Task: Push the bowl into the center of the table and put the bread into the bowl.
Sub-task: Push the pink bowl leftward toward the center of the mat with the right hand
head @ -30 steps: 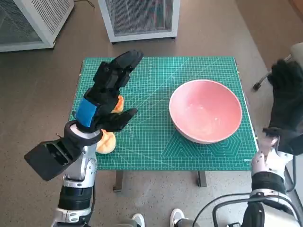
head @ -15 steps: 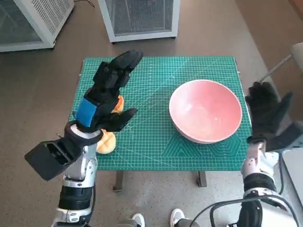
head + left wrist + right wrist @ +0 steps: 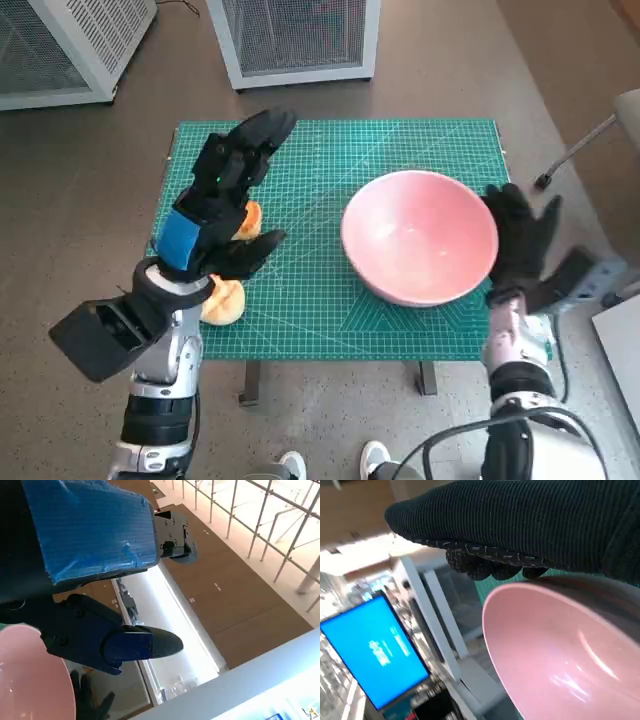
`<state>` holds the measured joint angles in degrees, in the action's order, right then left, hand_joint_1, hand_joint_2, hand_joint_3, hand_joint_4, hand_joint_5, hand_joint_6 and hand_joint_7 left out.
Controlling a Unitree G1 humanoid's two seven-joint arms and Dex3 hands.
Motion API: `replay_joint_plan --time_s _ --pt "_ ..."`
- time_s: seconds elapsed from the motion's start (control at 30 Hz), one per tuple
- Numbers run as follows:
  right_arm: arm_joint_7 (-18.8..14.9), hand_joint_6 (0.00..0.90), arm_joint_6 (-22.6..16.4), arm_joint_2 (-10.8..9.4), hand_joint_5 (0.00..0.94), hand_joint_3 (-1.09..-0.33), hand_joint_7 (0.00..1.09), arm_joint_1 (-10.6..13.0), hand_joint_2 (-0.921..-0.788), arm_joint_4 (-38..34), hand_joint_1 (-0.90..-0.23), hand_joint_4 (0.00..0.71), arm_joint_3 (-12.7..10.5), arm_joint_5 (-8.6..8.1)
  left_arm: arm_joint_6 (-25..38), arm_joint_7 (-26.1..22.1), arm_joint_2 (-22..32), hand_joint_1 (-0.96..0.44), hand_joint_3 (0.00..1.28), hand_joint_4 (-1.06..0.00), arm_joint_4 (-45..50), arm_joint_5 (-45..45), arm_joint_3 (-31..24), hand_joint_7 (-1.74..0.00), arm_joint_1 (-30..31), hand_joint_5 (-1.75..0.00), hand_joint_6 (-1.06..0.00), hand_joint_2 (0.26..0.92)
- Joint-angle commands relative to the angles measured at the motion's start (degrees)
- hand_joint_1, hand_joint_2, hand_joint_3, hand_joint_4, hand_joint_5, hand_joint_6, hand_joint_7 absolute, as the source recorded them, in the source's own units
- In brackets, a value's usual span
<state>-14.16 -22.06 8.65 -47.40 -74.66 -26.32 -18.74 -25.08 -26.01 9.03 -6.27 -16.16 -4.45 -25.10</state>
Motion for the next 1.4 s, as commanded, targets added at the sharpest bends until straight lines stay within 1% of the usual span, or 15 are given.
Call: replay_joint_plan --time_s 0.03,0.23,0.43,0.63,0.73,0.87,1.1,1.4 --pt "-0.48 0.136 1.44 -2.4 0.003 -0.609 0.33 -0.71 -0.92 -0.99 -0.396 0.191 -0.95 -0.46 0.06 -0.29 0.98 -0.59 0.38 0.0 1.16 -0.81 -0.96 -0.47 1.18 -0.31 0.0 0.921" --pt "-0.45 0.139 1.06 -4.4 0.0 -0.615 0.33 -2.27 -0.921 -1.06 -0.401 0.168 -1.23 -0.15 -0.01 0.22 1.3 -0.6 0.37 -0.03 1.85 -0.78 -1.68 -0.51 2.25 -0.28 0.0 0.921" --pt "-0.08 0.135 1.58 -5.66 0.003 -0.627 0.33 -3.97 -0.921 -1.13 -0.398 0.166 -1.16 0.13 -0.72 0.82 1.39 -0.61 0.36 -0.1 2.0 -0.07 -2.14 -0.53 3.21 -0.2 0.0 0.921" --pt "0.16 0.132 1.94 -6.26 0.003 -0.636 0.32 -5.28 -0.921 -1.31 -0.386 0.168 -0.4 1.2 -1.22 1.12 1.7 -0.61 0.35 -0.12 2.08 0.23 -2.62 -0.5 3.79 -0.16 0.0 0.921" --pt "0.52 0.126 2.57 -6.43 0.004 -0.638 0.32 -5.83 -0.921 -1.44 -0.385 0.17 -0.38 1.56 -1.27 1.23 1.82 -0.61 0.35 -0.13 2.13 0.25 -2.89 -0.48 3.9 -0.12 0.0 0.921" --pt "0.94 0.125 3.36 -6.84 0.005 -0.637 0.32 -6.44 -0.921 -1.51 -0.391 0.173 -0.56 1.54 -1.61 1.67 2.03 -0.61 0.35 -0.14 2.15 0.86 -3.14 -0.48 4.05 -0.1 0.0 0.921" --pt "0.68 0.124 4.21 -7.34 0.002 -0.635 0.32 -7.18 -0.921 -1.47 -0.394 0.17 -1.31 0.86 -1.8 3.03 2.29 -0.61 0.35 -0.15 2.59 2.14 -3.12 -0.49 4.41 -0.09 0.0 0.921" --pt "0.16 0.121 4.16 -7.2 0.001 -0.632 0.31 -7.25 -0.921 -1.35 -0.397 0.167 -1.82 0.75 -1.79 3.59 2.4 -0.62 0.36 -0.15 2.77 2.57 -3.16 -0.49 4.7 -0.08 -0.01 0.921"
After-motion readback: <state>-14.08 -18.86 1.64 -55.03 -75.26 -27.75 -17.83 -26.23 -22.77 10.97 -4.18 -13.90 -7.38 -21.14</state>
